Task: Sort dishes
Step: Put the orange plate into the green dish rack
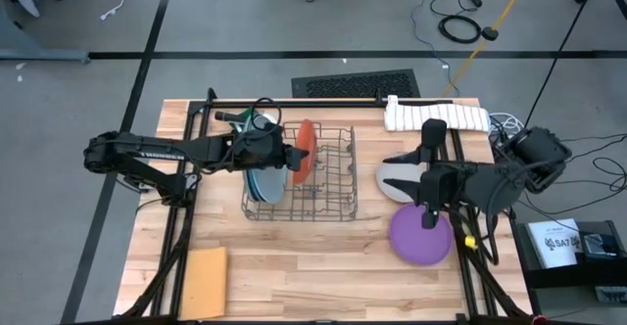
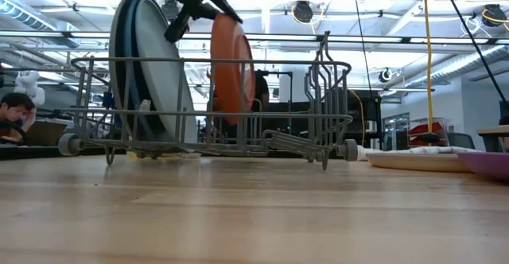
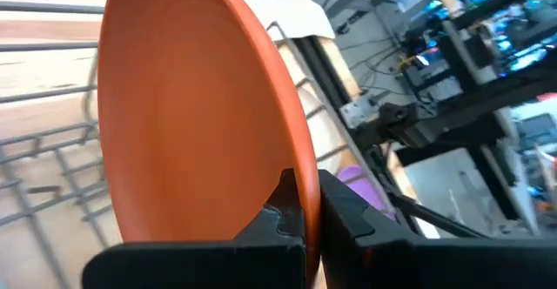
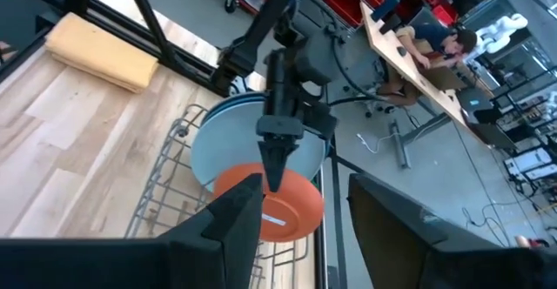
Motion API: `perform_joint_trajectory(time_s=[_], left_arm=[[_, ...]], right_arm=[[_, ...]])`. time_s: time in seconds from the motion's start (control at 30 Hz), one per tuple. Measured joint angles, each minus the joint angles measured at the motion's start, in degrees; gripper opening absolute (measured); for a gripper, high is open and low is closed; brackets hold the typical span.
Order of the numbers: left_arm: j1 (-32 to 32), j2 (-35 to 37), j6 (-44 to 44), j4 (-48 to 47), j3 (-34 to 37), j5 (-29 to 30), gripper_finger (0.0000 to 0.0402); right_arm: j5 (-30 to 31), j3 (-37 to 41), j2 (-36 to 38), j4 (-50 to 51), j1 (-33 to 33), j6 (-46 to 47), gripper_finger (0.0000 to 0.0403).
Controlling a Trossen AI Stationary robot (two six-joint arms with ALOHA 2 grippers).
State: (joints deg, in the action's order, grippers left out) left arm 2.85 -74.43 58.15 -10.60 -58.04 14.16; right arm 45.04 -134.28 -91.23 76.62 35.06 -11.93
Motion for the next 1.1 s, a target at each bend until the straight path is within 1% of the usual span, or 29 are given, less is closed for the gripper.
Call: perform_joint_trajectory(time_s=[0.23,0.37,0.67,0.9,1.0,1.1], left_arm=[[-0.18,0.0,0.99,-2.73,0.0,2.44,0.0005],[-0.84,-0.3,1.39,-2.57,-0.01,2.86,0.0005],[-2.51,-4.42,3.9,-2.14,0.0,4.54,0.001],[-3.45,-7.5,6.06,2.58,0.0,5.94,0.0011],[-3.78,-8.1,7.85,5.02,0.0,5.63,0.0012],[-3.91,-8.09,7.77,7.43,0.0,5.41,0.0012]], right_arm=[[0.07,0.0,-1.56,0.02,0.77,0.3,0.0164],[0.04,0.0,-2.67,0.03,0.75,0.09,0.0164],[0.11,0.0,-4.82,-0.04,0.73,-0.83,0.0164],[0.05,0.02,-5.29,-0.04,0.75,-0.53,0.0164],[0.04,0.02,-5.28,-0.04,0.84,-0.13,0.0164],[0.04,0.02,-5.28,-0.06,1.19,-0.17,0.0164]])
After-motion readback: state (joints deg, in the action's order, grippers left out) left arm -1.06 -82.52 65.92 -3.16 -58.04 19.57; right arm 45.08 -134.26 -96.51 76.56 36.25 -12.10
